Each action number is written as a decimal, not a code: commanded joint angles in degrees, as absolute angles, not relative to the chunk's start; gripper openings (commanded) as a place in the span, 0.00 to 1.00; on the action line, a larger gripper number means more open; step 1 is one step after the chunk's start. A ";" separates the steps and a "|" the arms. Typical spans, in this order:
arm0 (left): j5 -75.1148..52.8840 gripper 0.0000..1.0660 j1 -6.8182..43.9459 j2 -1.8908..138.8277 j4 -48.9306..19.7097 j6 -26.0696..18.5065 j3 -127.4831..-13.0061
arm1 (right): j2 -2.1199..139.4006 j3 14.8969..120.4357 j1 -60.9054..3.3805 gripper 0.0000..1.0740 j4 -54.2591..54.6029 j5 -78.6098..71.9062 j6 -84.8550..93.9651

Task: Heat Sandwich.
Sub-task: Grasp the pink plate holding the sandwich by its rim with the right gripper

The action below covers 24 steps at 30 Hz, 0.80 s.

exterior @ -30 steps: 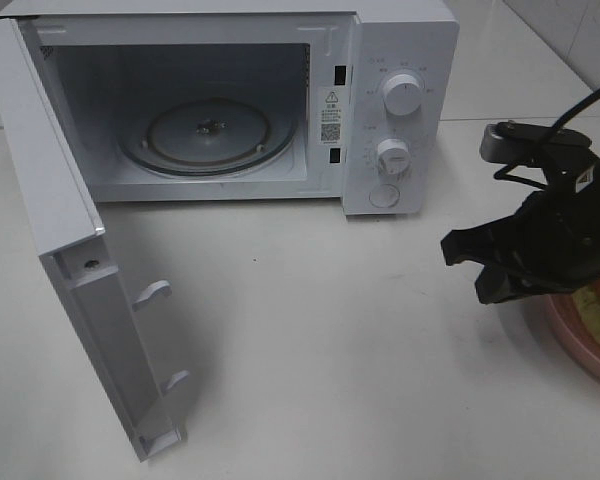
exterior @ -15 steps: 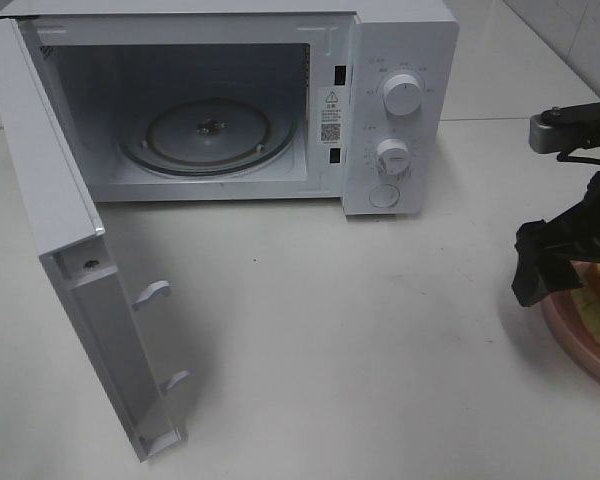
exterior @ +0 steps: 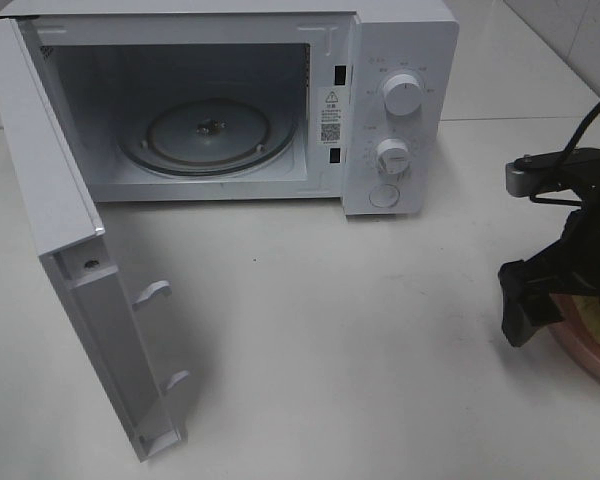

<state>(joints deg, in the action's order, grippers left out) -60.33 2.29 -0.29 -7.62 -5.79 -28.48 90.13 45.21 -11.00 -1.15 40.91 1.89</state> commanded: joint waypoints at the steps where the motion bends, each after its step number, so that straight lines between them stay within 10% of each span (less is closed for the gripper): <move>1: -59.47 0.95 2.23 -1.43 -7.96 -5.67 -28.30 | 92.48 45.32 -10.60 0.92 -1.03 39.08 2.35; 24: -59.47 0.95 2.23 -1.43 -7.96 -5.67 -28.30 | 102.73 45.32 -10.60 0.86 -7.39 33.63 -2.64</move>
<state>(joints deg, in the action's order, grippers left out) -60.33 2.29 -0.29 -7.62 -5.79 -28.48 102.56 45.26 -10.94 -7.16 33.86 -2.29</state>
